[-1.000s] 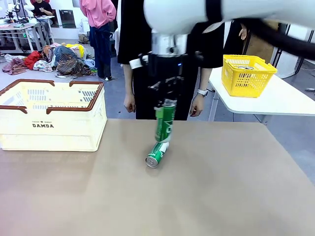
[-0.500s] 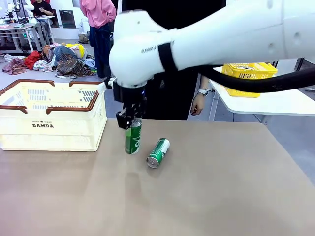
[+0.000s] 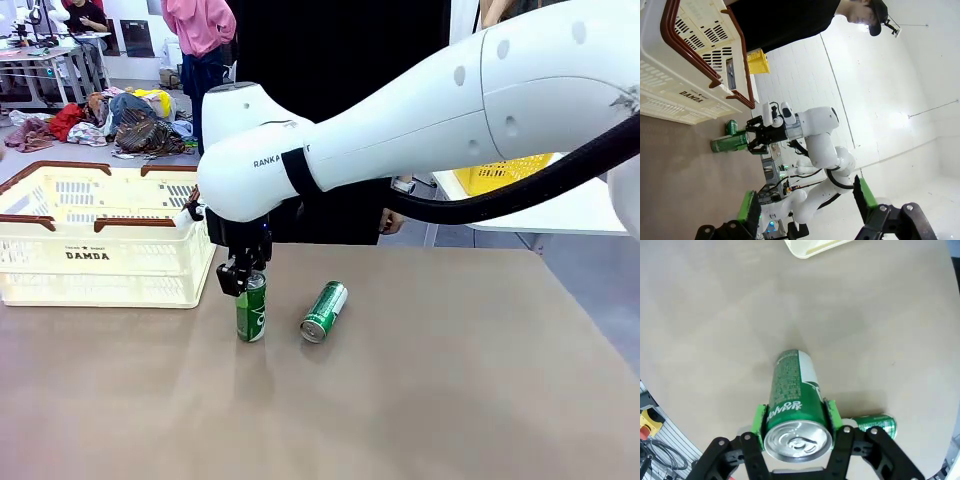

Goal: Place the drinks into the Shopping basket.
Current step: Pick up one drink and place it into the Shopping basket.

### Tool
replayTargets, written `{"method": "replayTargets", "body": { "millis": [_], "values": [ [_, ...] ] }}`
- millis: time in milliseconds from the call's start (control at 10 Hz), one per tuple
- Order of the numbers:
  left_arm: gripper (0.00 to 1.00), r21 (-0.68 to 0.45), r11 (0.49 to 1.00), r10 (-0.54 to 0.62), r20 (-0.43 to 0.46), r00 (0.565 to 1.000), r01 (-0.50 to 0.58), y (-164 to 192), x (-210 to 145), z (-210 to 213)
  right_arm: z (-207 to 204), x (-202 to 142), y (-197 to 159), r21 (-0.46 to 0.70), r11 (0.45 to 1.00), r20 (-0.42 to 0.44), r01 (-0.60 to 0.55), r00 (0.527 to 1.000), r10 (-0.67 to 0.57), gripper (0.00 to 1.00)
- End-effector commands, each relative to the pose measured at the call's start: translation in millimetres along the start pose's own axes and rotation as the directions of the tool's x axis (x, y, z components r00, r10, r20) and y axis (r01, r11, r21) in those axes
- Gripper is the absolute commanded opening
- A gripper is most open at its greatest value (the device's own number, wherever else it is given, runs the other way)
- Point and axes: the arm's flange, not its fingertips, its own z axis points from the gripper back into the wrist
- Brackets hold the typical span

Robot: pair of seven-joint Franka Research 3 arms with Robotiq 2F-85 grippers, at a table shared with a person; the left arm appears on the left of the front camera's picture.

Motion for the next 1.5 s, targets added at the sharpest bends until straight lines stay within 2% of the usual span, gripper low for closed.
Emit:
{"method": "replayTargets", "body": {
  "millis": [0, 100, 200, 300, 700, 900, 1100, 1200, 1400],
  "values": [
    [1.00, -0.014, 1.000, -0.010, -0.001, 1.000, 0.010, -3, -3, 0, 2, 7, -2, -0.028, 0.999, -0.042, -0.040, 0.998, 0.039, 0.00],
    [1.00, -0.014, 1.000, -0.010, -0.001, 1.000, 0.010, -3, -3, 0, 3, 7, -3, -0.030, 0.999, -0.053, -0.045, 0.998, 0.044, 0.00],
    [1.00, -0.014, 1.000, -0.010, -0.001, 1.000, 0.010, -3, -3, 0, 3, 7, -3, -0.026, 0.999, -0.067, -0.048, 0.997, 0.046, 0.56],
    [1.00, -0.014, 1.000, -0.010, -0.001, 1.000, 0.010, -3, -3, 0, 3, 7, -3, -0.020, 0.999, -0.075, -0.046, 0.996, 0.045, 1.00],
    [1.00, -0.014, 1.000, -0.010, -0.001, 1.000, 0.010, -3, -3, 0, 20, 1, -13, -0.007, 1.000, -0.052, -0.031, 0.998, 0.030, 1.00],
    [1.00, -0.014, 1.000, -0.010, -0.001, 1.000, 0.010, -3, -3, 0, 46, -18, -21, 0.022, 1.000, -0.033, -0.008, 0.999, 0.009, 1.00],
    [1.00, -0.014, 1.000, -0.010, -0.001, 1.000, 0.010, -3, -3, 0, 88, -58, -41, 0.111, 0.992, -0.022, 0.060, 0.998, -0.058, 1.00],
    [1.00, -0.014, 1.000, -0.010, -0.001, 1.000, 0.010, -3, -3, 0, 110, -88, -52, 0.155, 0.978, -0.033, 0.136, 0.991, -0.133, 1.00],
    [1.00, -0.014, 1.000, -0.010, -0.001, 1.000, 0.010, -3, -3, 0, 144, -163, -77, 0.241, 0.912, -0.038, 0.332, 0.942, -0.333, 1.00]
  ]
}}
